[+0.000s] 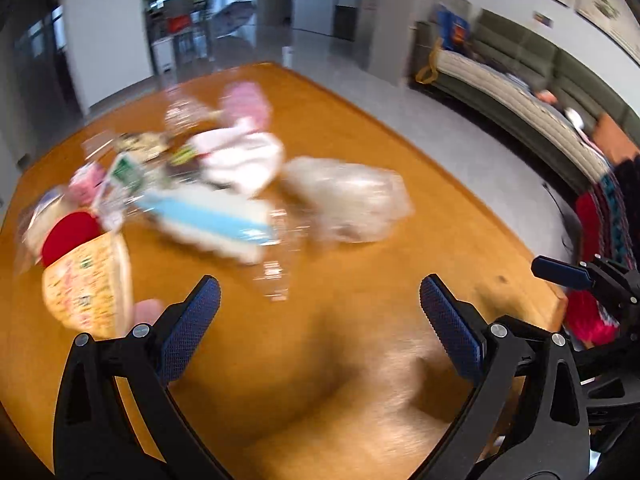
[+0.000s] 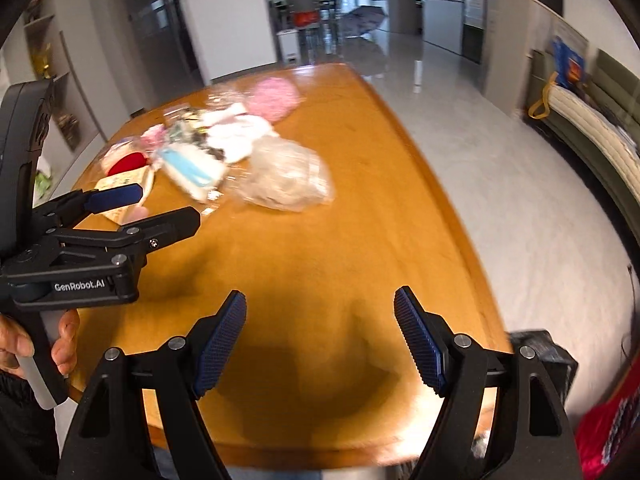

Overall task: Collect trash
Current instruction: 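Carry both bags to the black trash bag and release them, then grasp the pink plastic case with the left gripper while the right grasps the bagged blue brush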

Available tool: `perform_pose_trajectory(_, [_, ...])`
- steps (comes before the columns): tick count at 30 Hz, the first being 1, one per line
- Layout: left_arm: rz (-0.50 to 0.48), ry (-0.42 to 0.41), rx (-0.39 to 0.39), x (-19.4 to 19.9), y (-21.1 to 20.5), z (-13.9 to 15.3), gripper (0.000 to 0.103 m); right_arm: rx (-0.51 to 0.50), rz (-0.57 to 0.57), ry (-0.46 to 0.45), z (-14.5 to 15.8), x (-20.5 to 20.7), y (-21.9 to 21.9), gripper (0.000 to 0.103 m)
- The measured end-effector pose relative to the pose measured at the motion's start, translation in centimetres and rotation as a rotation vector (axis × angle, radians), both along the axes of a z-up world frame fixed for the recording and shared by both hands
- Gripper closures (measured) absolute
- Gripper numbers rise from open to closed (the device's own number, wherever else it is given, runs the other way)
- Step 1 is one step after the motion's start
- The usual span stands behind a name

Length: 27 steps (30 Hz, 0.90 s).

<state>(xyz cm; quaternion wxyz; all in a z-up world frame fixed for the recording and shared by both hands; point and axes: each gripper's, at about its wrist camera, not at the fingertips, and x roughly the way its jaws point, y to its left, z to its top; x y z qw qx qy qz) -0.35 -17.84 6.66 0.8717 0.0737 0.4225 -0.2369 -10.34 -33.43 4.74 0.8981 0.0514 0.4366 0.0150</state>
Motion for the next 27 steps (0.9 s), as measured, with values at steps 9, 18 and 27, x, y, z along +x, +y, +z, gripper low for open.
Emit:
perform_pose_trajectory(9, [0.161,0.094,0.042,2.0,7.5,-3.3,0.027,0.023,0.145,0.014,-0.1,4.1,5.8,0.026])
perform_pose_trajectory(18, [0.144,0.102,0.05,2.2,8.0,-4.9,0.075,0.031,0.205,0.021,0.4,6.4,8.2,0.026])
perform_pose_trajectory(27, [0.113,0.122,0.009,2.2,10.0,-4.9,0.076,-0.037,0.304,0.0,1.0,13.0,11.4,0.019])
